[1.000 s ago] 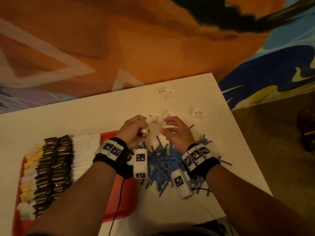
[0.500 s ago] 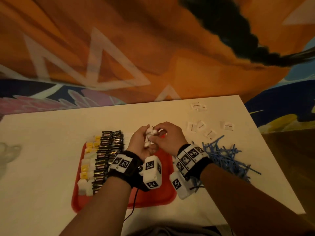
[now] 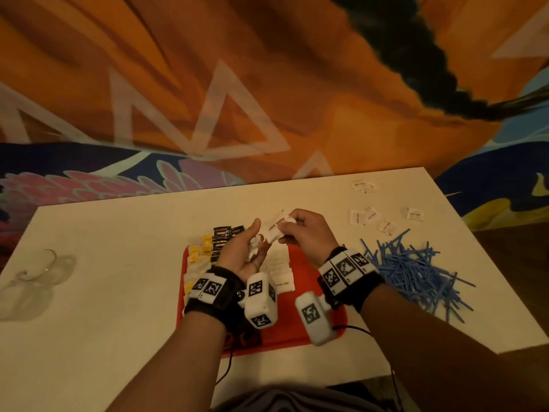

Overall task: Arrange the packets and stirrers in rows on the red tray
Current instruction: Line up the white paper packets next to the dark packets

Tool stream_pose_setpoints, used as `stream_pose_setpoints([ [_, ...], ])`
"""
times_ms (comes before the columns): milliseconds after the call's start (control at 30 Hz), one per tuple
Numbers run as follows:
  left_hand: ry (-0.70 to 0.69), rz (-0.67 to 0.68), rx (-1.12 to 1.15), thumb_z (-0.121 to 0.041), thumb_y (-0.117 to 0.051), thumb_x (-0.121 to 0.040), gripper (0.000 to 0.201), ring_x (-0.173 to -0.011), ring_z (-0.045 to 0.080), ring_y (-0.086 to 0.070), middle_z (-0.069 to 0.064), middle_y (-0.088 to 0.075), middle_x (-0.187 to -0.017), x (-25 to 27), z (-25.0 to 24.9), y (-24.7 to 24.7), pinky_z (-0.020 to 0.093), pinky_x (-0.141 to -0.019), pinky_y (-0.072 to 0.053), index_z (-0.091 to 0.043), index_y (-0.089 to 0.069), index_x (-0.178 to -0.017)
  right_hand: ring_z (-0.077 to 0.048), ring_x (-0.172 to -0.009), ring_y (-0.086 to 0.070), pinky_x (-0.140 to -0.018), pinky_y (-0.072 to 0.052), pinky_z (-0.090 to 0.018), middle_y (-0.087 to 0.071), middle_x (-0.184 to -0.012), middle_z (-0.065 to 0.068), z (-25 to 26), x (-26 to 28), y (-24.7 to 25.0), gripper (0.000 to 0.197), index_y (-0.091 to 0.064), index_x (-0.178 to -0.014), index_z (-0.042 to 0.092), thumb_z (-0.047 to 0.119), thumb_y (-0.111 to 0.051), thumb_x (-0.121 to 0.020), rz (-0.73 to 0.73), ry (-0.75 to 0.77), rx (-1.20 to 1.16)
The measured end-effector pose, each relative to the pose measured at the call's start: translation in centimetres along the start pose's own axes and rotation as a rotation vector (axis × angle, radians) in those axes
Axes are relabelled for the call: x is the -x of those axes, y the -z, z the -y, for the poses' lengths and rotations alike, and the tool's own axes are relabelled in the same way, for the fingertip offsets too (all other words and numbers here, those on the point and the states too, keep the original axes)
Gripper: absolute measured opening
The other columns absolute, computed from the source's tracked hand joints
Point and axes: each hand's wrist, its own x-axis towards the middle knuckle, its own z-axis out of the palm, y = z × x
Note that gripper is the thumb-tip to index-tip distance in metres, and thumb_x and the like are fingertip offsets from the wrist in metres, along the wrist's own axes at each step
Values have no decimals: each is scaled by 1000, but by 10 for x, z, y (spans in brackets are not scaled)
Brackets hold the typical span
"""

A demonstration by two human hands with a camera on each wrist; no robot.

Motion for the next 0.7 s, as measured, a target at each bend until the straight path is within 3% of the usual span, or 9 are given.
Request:
stream_pose_setpoints([
  [67, -32, 26, 2, -17, -68, -88, 25, -59, 9, -63, 8, -60, -85, 4, -5, 9, 16, -45, -52, -7, -57, -108, -20, -65, -65, -59, -54, -25, -67, -72, -11, 0, 4, -4, 24, -54, -70, 8, -5, -63, -87, -10, -15, -55],
  [133, -87, 61, -48, -10, -57, -97, 6, -50, 7, -59, 9, -60, -89, 11, -10, 11, 14, -42, -47, -8, -61, -102, -22, -62, -62, -57, -53, -26, -67, -70, -9, 1, 8, -5, 21, -54, -74, 8, -7, -64, -85, -21, -23, -92],
  [233, -173, 135, -240, -21, -54, -100, 21, -48, 5, -47, 6, -62, -89, 20, -15, 8, 14, -38, -36, -7, -66, -111, -19, -55, -58, -54, -52, -26, -69, -71, -10, 2, 11, -4, 20, -56, -81, 10, -7, -66, -84, 2, -30, -103],
  [300, -202, 187, -465, -37, -62, -93, 32, -51, 8, -46, 5, -60, -78, 22, -17, 4, 16, -38, -33, -7, -70, -103, -16, -50, -57, -52, -51, -24, -68, -70, -9, 5, 10, -2, 19, -58, -84, 11, -5, -68, -84, 35, -33, -70],
  [400, -284, 154, -714, -33, -75, -85, 22, -52, 12, -48, 8, -58, -72, 26, -17, -4, 22, -42, -31, -13, -72, -92, -17, -52, -56, -54, -50, -26, -66, -68, -9, 8, 6, 2, 14, -63, -83, 12, 0, -72, -83, 31, -36, -8],
  [567, -327, 31, -614, -18, -73, -89, 9, -49, 12, -48, 1, -61, -67, 26, -5, -15, 22, -42, -29, -12, -68, -88, -16, -60, -60, -57, -47, -30, -68, -70, -10, 3, -5, 12, 12, -69, -78, 10, 17, -71, -87, -147, -51, -103],
  [700, -339, 4, -576, -18, -72, -90, 6, -51, 11, -48, 2, -64, -71, 27, 8, -24, 21, -41, -29, -14, -68, -90, -21, -81, -67, -69, -53, -38, -73, -89, -11, -5, -7, 23, 8, -71, -84, 16, 21, -78, -82, -13, -66, -83],
])
